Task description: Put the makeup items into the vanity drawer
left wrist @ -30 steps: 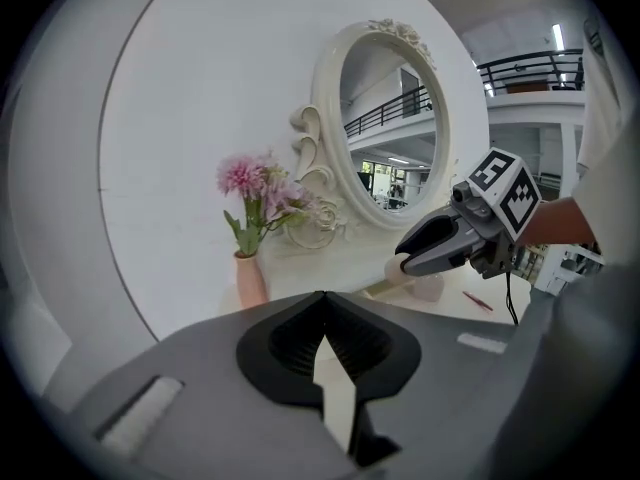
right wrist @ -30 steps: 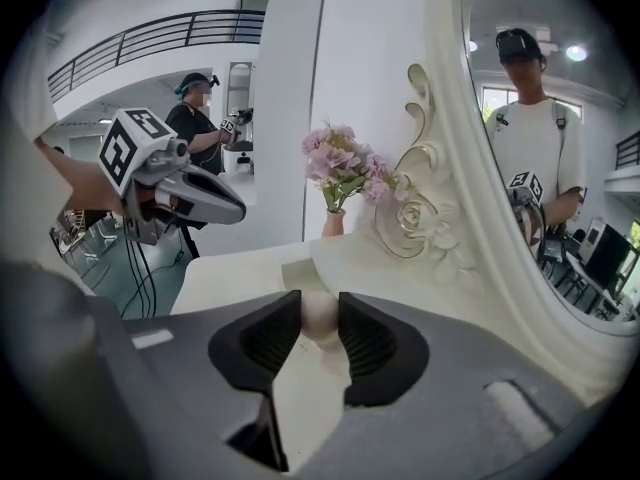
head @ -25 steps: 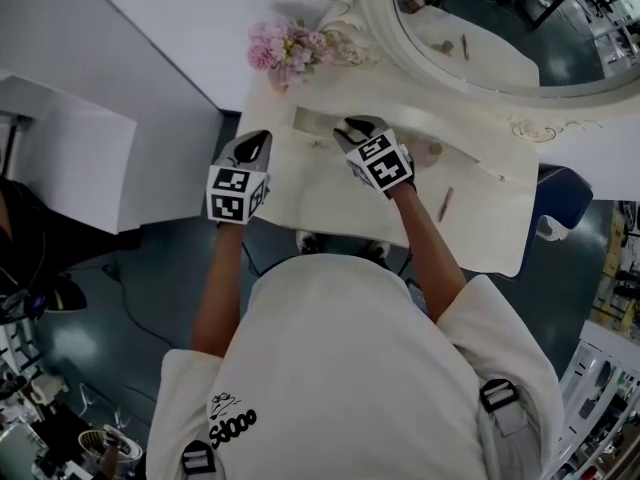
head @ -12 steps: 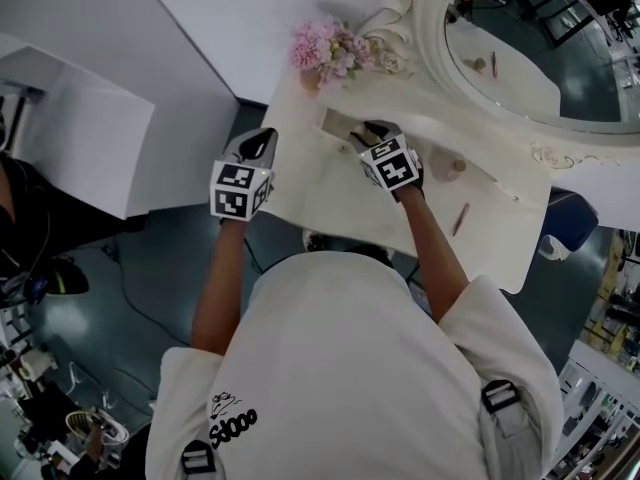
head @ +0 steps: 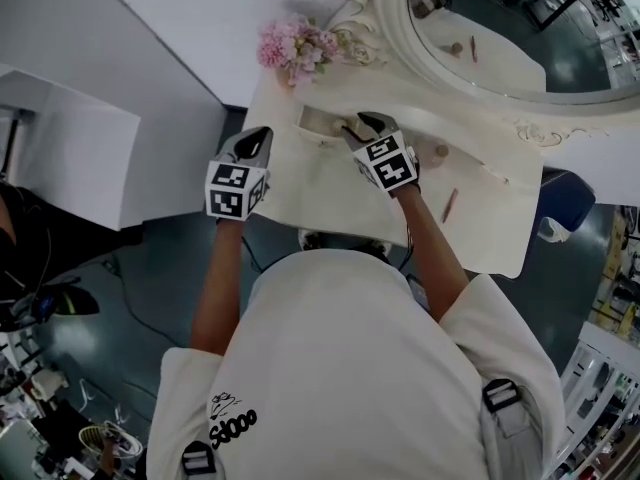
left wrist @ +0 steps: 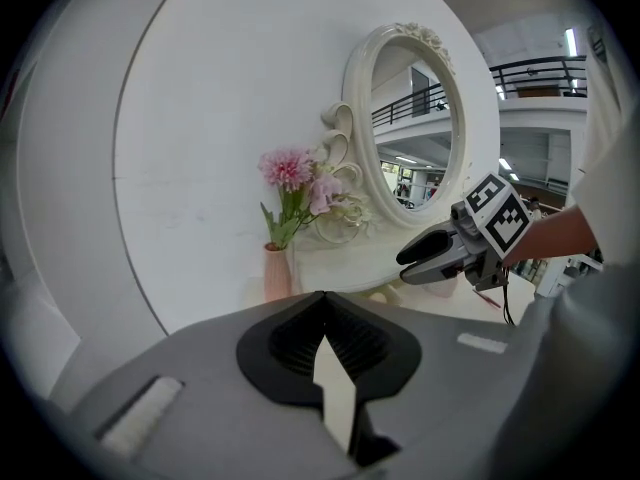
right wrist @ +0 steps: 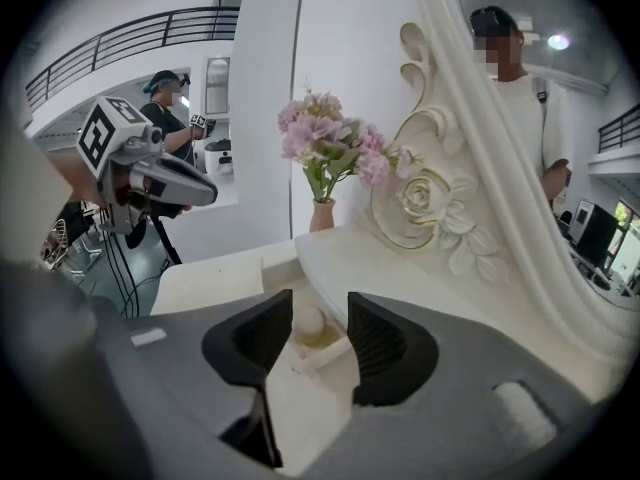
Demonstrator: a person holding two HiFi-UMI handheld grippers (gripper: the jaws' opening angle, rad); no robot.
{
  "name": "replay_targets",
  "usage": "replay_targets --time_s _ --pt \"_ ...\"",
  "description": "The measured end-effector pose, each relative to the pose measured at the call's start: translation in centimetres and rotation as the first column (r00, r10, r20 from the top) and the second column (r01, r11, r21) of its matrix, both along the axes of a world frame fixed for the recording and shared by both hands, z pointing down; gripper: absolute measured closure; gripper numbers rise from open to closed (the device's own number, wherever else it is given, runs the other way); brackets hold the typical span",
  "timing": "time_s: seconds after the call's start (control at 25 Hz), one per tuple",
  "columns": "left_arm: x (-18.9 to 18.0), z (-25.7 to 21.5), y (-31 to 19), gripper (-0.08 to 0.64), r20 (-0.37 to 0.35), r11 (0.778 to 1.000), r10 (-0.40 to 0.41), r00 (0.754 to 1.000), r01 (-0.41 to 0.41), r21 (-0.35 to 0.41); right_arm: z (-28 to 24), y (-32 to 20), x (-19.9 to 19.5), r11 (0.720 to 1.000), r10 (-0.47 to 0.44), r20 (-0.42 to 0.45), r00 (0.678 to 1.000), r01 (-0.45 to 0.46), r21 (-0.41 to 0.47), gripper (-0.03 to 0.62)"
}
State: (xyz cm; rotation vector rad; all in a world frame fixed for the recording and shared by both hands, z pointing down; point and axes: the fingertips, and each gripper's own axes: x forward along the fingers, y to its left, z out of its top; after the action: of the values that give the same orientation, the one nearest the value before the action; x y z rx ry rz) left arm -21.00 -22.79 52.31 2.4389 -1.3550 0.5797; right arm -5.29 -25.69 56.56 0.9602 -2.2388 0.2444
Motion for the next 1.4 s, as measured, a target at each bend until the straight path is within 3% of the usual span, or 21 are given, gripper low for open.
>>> replay_targets --time_s 0.28,0.6,0.84,1.16,1.4 --pt "6.3 -0.4 0.7 0.541 0.001 0.996 0.091 0.996 -0.091 0.004 -1.4 2.4 8.4 0.989 0.144 0.017 0.989 -0.144 0.037 0.416" --pt "16.2 -0.5 2.9 0.541 -0.001 0.968 0.253 0.968 -0.253 -0.002 0.5 8.0 18.8 0.954 0.297 -0.003 0.955 -0.297 -0.042 0.414" --pt "23.6 -0.5 5.2 0.541 0.005 0.925 0.379 0.925 -0.379 -0.001 3.7 12.9 25.9 0.872 0.458 0.008 0.889 -0.448 -0.198 0.414" --pt "29.8 0.7 8.1 0.541 0.028 0.883 0.470 0.882 -0.469 -0.026 7.9 16.3 31.3 0.755 0.594 0.009 0.804 -0.553 -0.352 0.414" --pt "32.4 1.2 9.1 0.541 0.038 0.871 0.491 0.870 -0.489 -0.038 10.6 16.7 31.3 0.746 0.574 0.015 0.819 -0.515 -0.421 0.416"
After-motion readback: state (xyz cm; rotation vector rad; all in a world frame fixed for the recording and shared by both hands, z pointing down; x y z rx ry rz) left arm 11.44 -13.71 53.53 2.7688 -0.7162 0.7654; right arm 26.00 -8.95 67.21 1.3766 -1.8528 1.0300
